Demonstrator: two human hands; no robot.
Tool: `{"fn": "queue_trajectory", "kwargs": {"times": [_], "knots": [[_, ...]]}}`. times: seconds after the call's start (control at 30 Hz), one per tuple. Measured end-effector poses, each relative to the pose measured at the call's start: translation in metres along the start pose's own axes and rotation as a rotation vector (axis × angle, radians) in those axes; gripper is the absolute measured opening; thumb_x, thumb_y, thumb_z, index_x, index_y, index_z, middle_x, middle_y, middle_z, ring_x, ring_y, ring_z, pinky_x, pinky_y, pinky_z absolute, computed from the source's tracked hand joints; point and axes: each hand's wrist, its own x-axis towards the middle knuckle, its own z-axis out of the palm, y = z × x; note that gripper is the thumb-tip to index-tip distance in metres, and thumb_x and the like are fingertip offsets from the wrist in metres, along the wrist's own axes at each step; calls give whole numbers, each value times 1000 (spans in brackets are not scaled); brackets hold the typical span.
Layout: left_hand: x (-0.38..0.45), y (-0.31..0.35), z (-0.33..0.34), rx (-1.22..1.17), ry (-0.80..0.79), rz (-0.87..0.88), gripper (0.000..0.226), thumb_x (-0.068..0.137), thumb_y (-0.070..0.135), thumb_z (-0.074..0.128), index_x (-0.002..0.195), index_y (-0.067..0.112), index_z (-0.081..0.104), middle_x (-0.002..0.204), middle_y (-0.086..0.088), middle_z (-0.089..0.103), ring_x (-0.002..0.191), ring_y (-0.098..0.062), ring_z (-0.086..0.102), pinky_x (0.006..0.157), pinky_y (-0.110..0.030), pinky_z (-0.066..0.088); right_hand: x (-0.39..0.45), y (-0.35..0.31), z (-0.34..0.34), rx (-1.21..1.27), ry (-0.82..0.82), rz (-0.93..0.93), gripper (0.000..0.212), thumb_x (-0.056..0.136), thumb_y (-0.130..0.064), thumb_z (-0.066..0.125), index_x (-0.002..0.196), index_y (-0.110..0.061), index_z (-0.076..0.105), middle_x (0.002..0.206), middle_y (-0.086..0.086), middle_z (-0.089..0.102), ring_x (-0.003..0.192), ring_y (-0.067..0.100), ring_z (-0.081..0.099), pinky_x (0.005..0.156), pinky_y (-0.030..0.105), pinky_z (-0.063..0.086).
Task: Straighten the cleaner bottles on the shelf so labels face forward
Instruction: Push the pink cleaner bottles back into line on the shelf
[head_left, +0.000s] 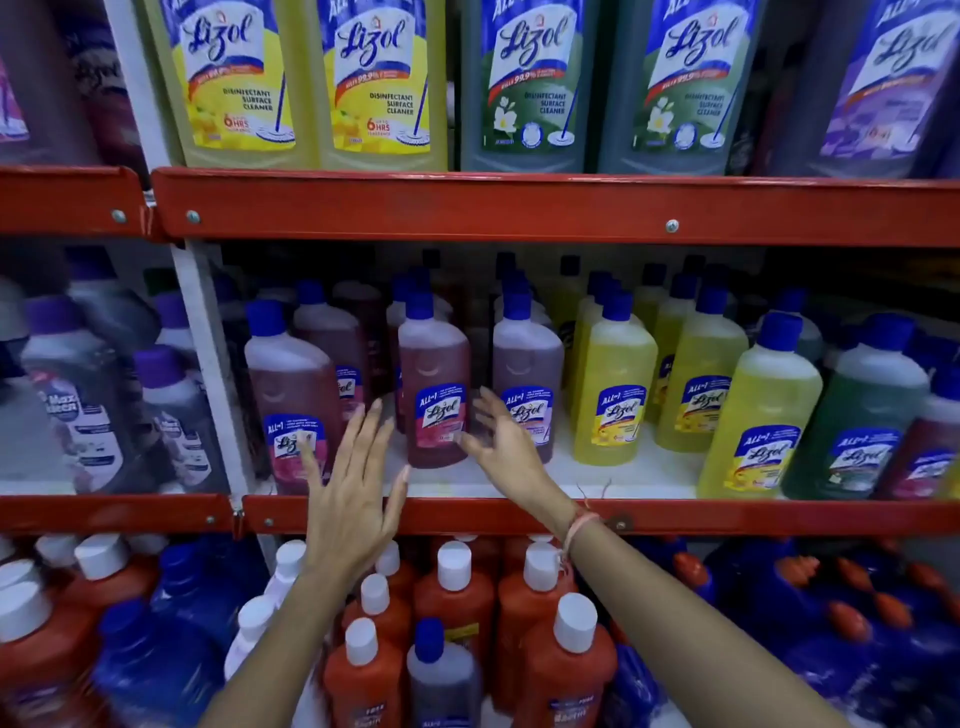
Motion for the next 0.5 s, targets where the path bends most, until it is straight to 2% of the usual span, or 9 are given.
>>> {"fn": "queue_trajectory", "kwargs": {"times": [0.07, 0.17, 0.3, 0.5], "knots": [[-7, -3, 3, 24, -60, -59, 70, 95, 56, 26, 150, 13, 28, 161, -6, 24, 149, -18, 18, 117, -63, -10, 5, -3, 7, -32, -34, 15, 80, 85, -20, 69, 150, -11, 22, 147, 10, 45, 133, 24, 46, 110, 42, 40], [-19, -10, 13, 74, -106, -28, 82, 90, 70, 22, 152, 16, 25, 162, -5, 22, 149, -18, 18, 116, -64, -11, 14, -6, 17, -19, -69, 80, 86, 84, -22, 70, 150, -12, 17, 144, 10, 46, 130, 26, 49, 107, 37, 42], [-17, -14, 17, 96, -118, -22, 87, 87, 73, 27, 151, 15, 27, 161, -5, 24, 149, -19, 20, 114, -71, -4, 22, -4, 22, 25, -86, 153, 78, 83, -24, 72, 143, -8, 25, 137, 13, 52, 124, 28, 53, 96, 30, 42], [-17, -14, 20, 103, -112, -21, 87, 87, 74, 25, 150, 14, 29, 161, -4, 24, 149, -17, 18, 112, -74, 4, 26, 0, 24, 111, -80, 241, 83, 77, -26, 78, 142, -12, 27, 132, 12, 57, 118, 26, 57, 98, 37, 47]]}}
